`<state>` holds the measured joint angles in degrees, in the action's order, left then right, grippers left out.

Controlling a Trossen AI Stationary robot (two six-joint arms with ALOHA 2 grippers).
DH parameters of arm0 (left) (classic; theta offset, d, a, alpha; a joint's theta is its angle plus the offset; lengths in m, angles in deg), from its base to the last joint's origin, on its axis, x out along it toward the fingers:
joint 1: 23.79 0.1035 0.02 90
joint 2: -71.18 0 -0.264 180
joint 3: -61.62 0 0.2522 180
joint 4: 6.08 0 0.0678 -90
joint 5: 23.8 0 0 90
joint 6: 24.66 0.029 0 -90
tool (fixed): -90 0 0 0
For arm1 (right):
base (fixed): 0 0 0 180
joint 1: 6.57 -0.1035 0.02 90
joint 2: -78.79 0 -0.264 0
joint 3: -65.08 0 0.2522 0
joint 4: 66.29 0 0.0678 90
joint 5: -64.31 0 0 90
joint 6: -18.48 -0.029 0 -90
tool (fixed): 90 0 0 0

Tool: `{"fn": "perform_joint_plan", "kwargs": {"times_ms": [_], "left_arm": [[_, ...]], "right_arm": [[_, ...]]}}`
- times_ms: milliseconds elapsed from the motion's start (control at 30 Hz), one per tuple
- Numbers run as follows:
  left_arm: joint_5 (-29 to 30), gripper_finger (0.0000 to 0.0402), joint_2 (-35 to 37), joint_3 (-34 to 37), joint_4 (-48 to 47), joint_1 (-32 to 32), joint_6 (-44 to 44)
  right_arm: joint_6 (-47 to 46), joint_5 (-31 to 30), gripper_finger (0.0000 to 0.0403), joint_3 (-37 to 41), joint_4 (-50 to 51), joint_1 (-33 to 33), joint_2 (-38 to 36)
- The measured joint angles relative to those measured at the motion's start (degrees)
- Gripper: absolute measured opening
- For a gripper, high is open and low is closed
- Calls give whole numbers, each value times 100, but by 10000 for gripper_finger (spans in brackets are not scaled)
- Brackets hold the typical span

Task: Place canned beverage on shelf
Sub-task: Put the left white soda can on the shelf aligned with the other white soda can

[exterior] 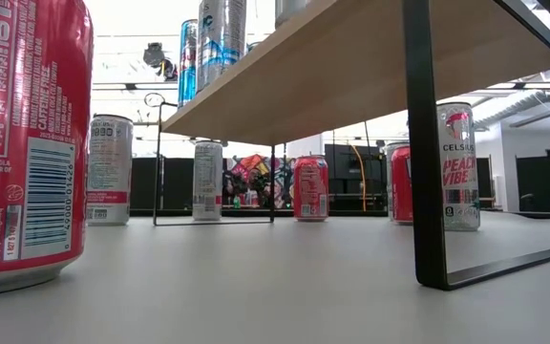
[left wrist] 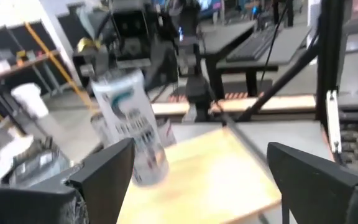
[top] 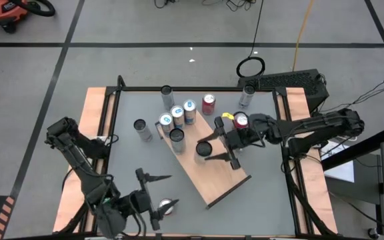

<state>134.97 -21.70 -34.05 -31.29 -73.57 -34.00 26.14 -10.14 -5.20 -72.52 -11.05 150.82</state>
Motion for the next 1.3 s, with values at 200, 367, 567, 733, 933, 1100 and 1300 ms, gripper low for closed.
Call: {"fn": "perform_joint_plan", "kwargs": {"times_ms": [200,367,567,733,933,1100,1300], "left_arm": [[60,365,0,39,-1811,-98,-2127],[186,365,-4,315,-2539,-98,-3207],[189,365,-4,641,-2997,-98,-4413],[139,365,-4,747,-3433,-98,-5207],[-64,365,-6,828,-3505,-98,-5492],[-96,365,-7,968,-3581,-98,-5742],[-118,365,-7,1088,-3581,-87,-5896]], "right_arm": [[-185,417,212,170,-515,464,106],[-267,880,212,171,-563,880,292],[-276,1295,212,174,-714,1214,522],[-357,1475,212,174,-1041,1390,841],[-459,1474,212,171,-1328,1537,1141],[-479,1480,212,171,-1418,1603,1255],[-300,1504,212,171,-1420,1622,1257]]}}
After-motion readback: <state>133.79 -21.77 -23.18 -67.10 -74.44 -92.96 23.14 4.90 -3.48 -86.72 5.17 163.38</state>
